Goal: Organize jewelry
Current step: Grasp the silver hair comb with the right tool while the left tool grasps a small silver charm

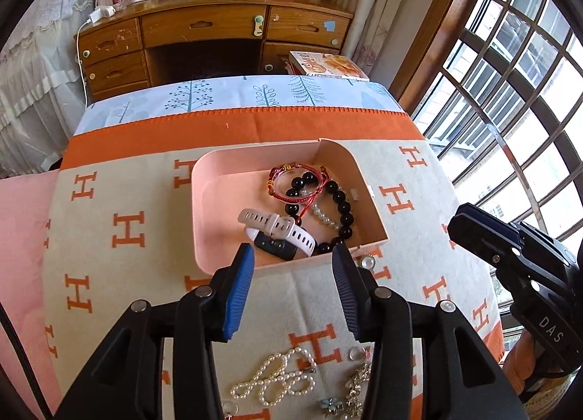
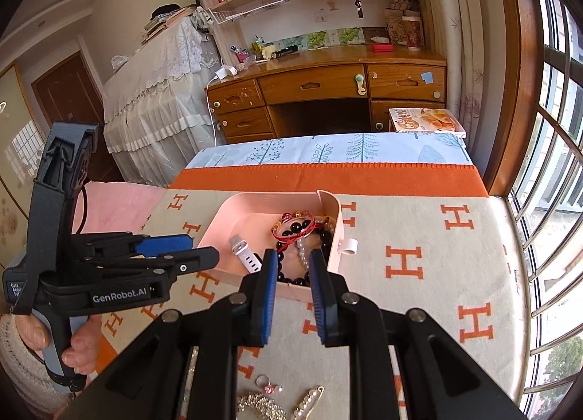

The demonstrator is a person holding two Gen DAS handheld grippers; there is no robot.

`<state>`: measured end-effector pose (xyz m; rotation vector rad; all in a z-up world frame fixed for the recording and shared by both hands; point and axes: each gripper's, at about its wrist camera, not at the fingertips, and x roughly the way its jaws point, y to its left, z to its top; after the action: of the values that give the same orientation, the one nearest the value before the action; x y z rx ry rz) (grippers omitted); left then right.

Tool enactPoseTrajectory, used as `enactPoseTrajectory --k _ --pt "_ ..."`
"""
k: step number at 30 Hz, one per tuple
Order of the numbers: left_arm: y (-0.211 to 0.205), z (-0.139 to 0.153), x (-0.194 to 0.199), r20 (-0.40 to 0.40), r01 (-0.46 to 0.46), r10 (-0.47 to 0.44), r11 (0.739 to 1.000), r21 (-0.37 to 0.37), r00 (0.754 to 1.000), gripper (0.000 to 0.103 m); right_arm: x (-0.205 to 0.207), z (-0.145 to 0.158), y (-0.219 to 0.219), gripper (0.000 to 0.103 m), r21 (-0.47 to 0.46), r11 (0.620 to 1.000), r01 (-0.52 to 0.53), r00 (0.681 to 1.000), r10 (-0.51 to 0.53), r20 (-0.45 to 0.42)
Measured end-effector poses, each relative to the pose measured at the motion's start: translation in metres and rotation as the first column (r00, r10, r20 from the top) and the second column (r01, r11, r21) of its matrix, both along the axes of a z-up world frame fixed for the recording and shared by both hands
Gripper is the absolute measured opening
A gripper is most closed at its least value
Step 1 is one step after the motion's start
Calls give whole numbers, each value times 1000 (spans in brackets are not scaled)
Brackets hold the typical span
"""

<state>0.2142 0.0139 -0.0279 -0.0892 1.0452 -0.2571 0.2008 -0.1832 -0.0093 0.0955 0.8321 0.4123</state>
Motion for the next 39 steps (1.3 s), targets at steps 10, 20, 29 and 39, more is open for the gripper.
enactPoseTrajectory --k 10,20,29,39 --pt "12 4 -58 22 4 -6 997 74 1000 55 -45 -7 -1 18 -57 997 -54 998 52 -35" --pt "21 -22 -101 -31 44 -41 993 107 999 55 -75 -41 9 18 -77 981 -177 972 162 -171" --pt "20 -66 -134 -122 123 -111 987 99 986 54 -96 -72 27 18 -58 965 -255 940 233 -250" --pt "18 -86 -144 -152 63 -60 998 16 987 54 -109 -99 45 18 -63 947 -316 911 284 -301"
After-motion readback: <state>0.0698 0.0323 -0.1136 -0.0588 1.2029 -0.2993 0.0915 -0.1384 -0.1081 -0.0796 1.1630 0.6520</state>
